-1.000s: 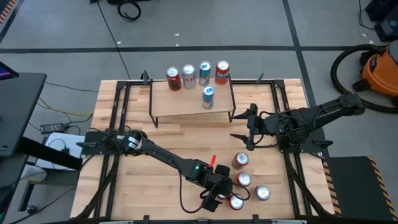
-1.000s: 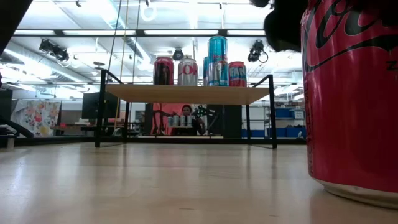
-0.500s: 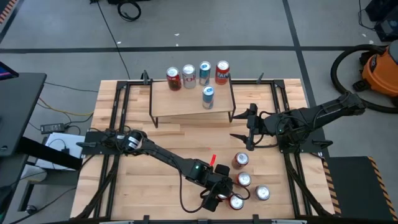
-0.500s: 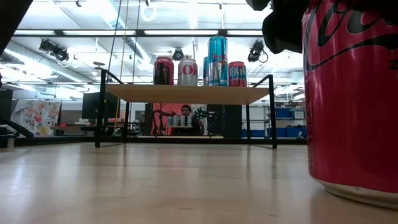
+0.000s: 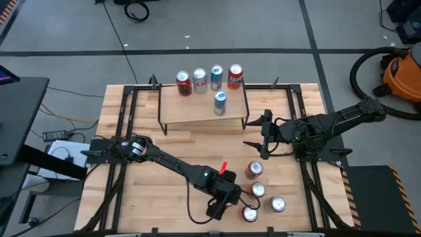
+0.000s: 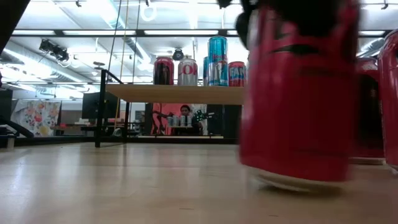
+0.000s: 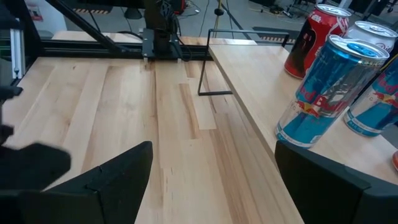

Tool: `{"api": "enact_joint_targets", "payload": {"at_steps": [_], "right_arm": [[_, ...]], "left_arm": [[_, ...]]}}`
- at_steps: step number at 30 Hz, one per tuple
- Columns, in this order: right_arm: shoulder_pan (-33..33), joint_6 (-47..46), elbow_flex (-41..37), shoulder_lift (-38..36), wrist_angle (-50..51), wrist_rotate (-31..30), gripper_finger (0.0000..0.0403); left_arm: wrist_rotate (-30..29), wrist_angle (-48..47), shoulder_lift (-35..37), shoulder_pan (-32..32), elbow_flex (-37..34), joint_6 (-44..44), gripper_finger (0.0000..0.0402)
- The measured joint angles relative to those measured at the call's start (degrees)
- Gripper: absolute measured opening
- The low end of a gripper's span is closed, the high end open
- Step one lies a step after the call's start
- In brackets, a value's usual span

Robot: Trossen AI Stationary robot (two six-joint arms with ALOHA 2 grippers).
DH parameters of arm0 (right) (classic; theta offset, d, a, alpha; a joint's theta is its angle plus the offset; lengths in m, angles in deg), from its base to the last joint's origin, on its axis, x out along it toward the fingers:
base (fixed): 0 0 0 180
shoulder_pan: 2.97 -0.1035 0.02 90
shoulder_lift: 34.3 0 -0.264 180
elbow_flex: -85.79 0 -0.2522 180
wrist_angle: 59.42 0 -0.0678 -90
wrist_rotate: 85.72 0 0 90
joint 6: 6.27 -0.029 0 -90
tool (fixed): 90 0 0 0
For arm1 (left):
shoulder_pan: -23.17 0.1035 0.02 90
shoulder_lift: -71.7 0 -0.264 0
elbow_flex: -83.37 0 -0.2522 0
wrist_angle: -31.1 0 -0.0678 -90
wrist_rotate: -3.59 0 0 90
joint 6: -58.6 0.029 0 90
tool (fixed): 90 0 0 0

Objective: Place canned beverage on shelf
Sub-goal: Put the left black soda can on the shelf

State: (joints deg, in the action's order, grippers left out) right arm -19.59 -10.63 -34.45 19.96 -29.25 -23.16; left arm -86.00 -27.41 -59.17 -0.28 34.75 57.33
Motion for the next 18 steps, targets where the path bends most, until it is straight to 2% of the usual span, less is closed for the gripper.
{"api": "enact_joint_targets", "payload": {"at_steps": [12, 18], "right_arm": [[0.0, 0.0, 0.0, 0.0, 0.0, 0.0, 0.0349], [0.0, 0.0, 0.0, 0.0, 0.0, 0.0, 0.0349]], "left_arm": [[-8.3, -14.4, 6.4, 0.6, 0.0, -0.5, 0.0314], [-16.1, -20.5, 10.7, 1.3, 0.0, -1.5, 0.0314]]}}
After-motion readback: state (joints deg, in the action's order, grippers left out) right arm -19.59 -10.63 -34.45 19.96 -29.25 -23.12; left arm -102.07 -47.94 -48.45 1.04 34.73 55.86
